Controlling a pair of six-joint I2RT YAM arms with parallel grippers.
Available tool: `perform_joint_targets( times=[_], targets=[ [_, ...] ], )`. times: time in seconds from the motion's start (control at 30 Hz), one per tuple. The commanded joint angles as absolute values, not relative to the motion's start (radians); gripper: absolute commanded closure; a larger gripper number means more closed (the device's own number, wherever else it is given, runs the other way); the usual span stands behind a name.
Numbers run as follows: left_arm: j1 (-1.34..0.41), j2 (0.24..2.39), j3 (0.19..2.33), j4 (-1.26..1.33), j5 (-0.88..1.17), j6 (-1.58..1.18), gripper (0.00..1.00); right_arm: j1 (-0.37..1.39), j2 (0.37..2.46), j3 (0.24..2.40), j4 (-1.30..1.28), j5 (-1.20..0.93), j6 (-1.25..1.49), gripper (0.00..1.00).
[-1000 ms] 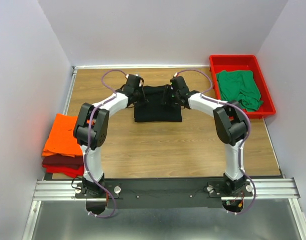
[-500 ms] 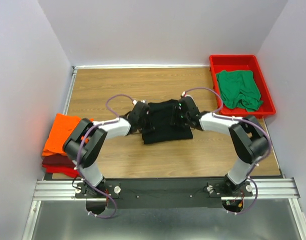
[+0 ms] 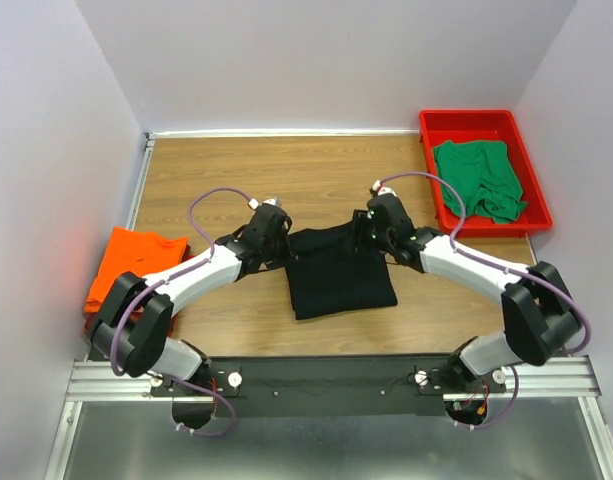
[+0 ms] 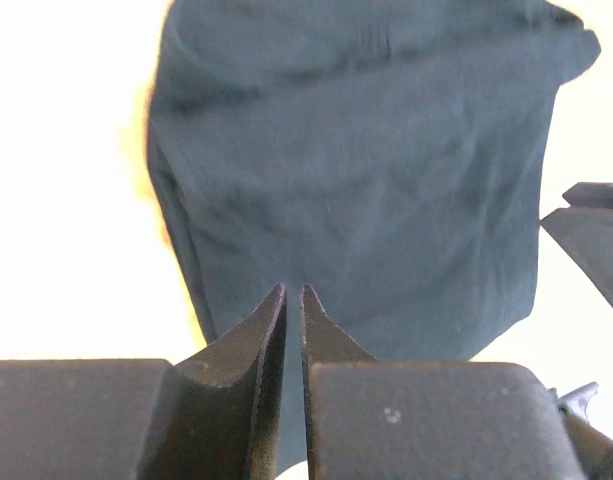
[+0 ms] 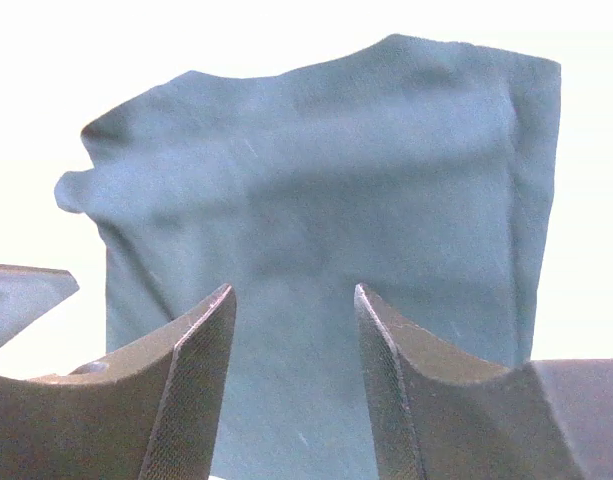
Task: Fold and stack the t-shirts
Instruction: Fold the tshirt
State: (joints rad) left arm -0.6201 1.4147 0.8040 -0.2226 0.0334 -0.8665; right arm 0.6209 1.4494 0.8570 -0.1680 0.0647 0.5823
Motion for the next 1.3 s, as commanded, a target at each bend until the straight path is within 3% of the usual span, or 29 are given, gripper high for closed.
perform_joint_targets(
  times=[0.0, 0.4, 0.8, 1.07, 1.27],
  targets=[
    [-0.612, 1.456, 0.851, -0.264, -0.020, -0.804, 0.83, 0.618, 1.532, 0.945, -0.178, 0.117, 0.563, 0.44],
    [-0.543, 1.615, 0.978, -0.232, -0.005, -0.738, 0.85, 0.618, 1.675, 1.026, -0.173, 0.170, 0.514, 0.49],
    [-0.459, 1.907, 1.143, -0.169, 0.089, -0.738, 0.86, 0.509, 1.977, 1.239, -0.169, 0.141, 0.482, 0.49],
    [-0.397, 1.882, 1.111, -0.110, 0.153, -0.756, 0.86, 0.453, 1.916, 1.218, -0.156, 0.017, 0.483, 0.48],
    [-0.362, 1.878, 1.202, -0.144, 0.172, -0.732, 0.86, 0.359, 1.891, 1.247, -0.156, -0.089, 0.512, 0.47]
  ],
)
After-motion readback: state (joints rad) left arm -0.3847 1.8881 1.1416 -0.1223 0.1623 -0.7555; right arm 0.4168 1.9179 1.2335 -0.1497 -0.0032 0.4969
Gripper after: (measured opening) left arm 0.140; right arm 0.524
